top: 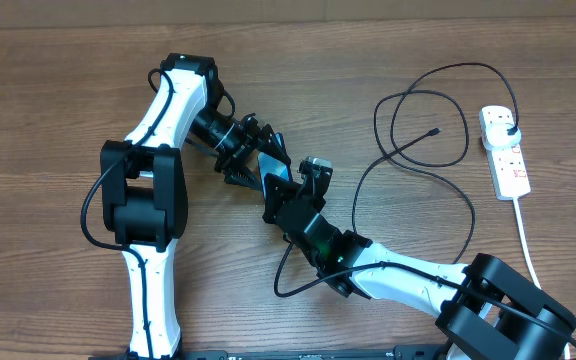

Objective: Plug charger to phone and switch on socket

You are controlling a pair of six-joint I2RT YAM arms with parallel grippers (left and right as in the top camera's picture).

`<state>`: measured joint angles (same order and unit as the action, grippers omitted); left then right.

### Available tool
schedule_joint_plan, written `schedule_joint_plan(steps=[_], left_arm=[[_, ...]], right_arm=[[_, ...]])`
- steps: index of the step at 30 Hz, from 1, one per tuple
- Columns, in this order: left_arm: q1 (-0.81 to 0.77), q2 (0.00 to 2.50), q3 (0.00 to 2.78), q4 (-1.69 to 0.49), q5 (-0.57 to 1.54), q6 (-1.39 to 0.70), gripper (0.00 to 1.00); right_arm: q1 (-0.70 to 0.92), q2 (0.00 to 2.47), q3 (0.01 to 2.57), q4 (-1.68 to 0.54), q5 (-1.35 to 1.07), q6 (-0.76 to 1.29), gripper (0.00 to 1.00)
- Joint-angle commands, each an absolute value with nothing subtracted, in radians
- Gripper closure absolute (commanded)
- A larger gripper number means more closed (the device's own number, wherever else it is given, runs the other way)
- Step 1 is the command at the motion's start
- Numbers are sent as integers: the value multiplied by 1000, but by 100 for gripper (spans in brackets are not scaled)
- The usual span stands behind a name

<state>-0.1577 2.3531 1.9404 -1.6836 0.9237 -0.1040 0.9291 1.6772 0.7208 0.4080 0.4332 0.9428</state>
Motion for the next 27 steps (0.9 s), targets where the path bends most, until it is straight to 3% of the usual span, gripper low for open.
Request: schedule_joint_plan(steps=[1,4,8,10,11,20,24,27], left_arm=[[-167,2356,1966,-1686,961,-81,30],[-167,2356,1966,-1669,911,-82,22],[-161,2356,1966,-1656,854,-86,17],[-149,2356,1971,-1656,857,-86,3],[-142,2356,1977,-1656,856,-84,0],[-79,2255,2157,-1691,804,-5,0],[-83,2083,2173,-1691,656,0,0],[-118,1880,2173,-1690,414,-58,0]], right_arm=[[930,1685,749,406,414,935,84],[929,1679,749,406,414,935,93],[917,1676,749,400,414,935,96],[906,1676,749,382,414,935,96],[901,1676,749,379,414,935,96],[771,1610,749,244,326,943,96],[699,1570,749,194,227,943,96],[654,1561,749,181,119,943,96]])
